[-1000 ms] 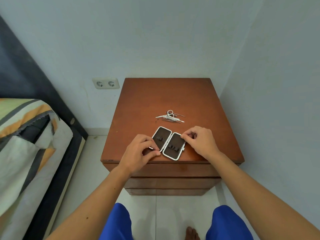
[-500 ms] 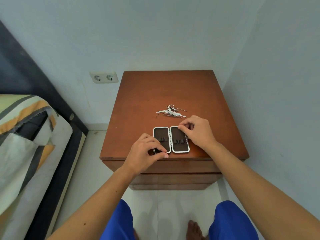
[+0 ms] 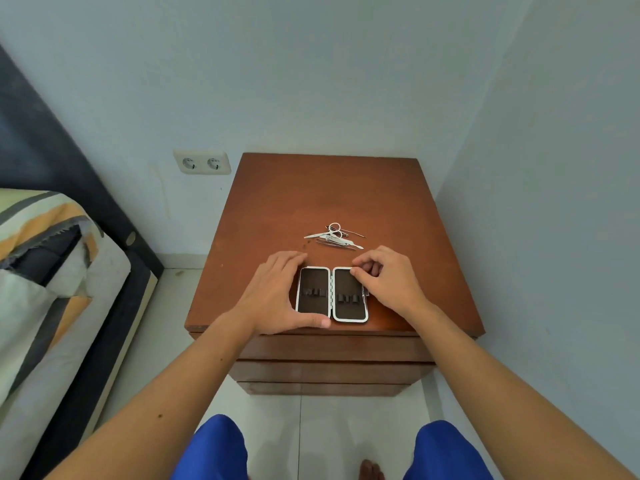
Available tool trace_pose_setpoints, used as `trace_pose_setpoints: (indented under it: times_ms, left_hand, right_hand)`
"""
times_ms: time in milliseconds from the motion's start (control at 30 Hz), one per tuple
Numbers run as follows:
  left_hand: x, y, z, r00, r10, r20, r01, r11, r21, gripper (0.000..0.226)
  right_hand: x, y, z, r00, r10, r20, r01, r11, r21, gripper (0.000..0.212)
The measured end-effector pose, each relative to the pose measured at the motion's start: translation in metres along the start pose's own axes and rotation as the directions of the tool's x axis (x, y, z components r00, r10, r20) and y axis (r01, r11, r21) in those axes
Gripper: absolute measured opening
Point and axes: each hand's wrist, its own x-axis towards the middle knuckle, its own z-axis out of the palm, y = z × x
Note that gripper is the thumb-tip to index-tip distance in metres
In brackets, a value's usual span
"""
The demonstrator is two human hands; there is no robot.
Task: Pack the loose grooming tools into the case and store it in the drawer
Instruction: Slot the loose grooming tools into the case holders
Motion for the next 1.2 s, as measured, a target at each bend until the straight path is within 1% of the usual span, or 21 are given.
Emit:
trace_pose_setpoints:
  times_ms: [100, 167, 300, 400, 500, 567, 767, 900, 1067, 1133, 1200]
  left_hand:
    - [0.000, -0.008, 0.004, 1.000, 0.026, -0.016, -0.026, 0.999, 0.030, 0.132]
    - [-0.002, -0.007, 0.006, 0.999, 0.023, -0.033, -0.023, 1.000, 0.016, 0.130]
    - [-0.001, -0.006, 0.006, 0.999, 0.021, -0.040, -0.021, 1.000, 0.010, 0.127]
    - [-0.001, -0.006, 0.006, 1.000, 0.007, -0.025, -0.007, 1.000, 0.001, 0.128]
    - [-0.002, -0.006, 0.006, 1.000, -0.001, -0.028, 0.001, 1.000, 0.006, 0.129]
    - [-0.001, -0.007, 0.007, 1.000, 0.003, -0.030, -0.002, 1.000, 0.010, 0.129]
    - [-0.001, -0.006, 0.006, 0.999, 0.006, -0.036, -0.005, 1.000, 0.009, 0.129]
    - [-0.001, -0.007, 0.006, 0.999, 0.006, -0.036, -0.005, 1.000, 0.015, 0.129]
    - [-0.001, -0.006, 0.005, 1.000, -0.006, -0.028, 0.007, 1.000, 0.018, 0.130]
    - [-0.001, -0.005, 0.005, 0.999, -0.006, -0.031, 0.007, 1.000, 0.020, 0.130]
    - [-0.001, -0.005, 0.005, 0.999, -0.005, -0.033, 0.006, 1.000, 0.024, 0.129]
  right_hand:
    - [0.008, -0.002, -0.002, 0.999, 0.006, -0.036, -0.005, 1.000, 0.026, 0.008]
    - [0.017, -0.006, -0.003, 0.999, 0.005, -0.047, -0.004, 1.000, 0.029, 0.007]
    - [0.044, -0.020, 0.005, 0.995, -0.053, -0.081, 0.056, 0.998, 0.029, 0.009]
    - [0.065, -0.030, 0.015, 0.996, -0.080, -0.045, 0.079, 0.997, -0.027, 0.012]
    - [0.076, -0.031, 0.024, 0.997, -0.064, 0.043, 0.070, 0.987, -0.142, 0.016]
    - [0.076, -0.030, 0.028, 0.996, -0.057, 0.073, 0.069, 0.980, -0.185, 0.017]
    - [0.071, -0.030, 0.030, 0.993, -0.112, 0.040, 0.118, 0.970, -0.213, 0.012]
    - [0.068, -0.031, 0.029, 0.985, -0.169, 0.022, 0.170, 0.968, -0.183, 0.007]
    - [0.064, -0.034, 0.022, 0.981, -0.188, -0.038, 0.184, 0.979, -0.093, 0.006]
    - [0.062, -0.035, 0.019, 0.984, -0.167, -0.059, 0.163, 0.985, -0.055, 0.003]
    - [0.059, -0.036, 0.016, 0.993, -0.099, -0.067, 0.099, 0.995, 0.010, 0.006]
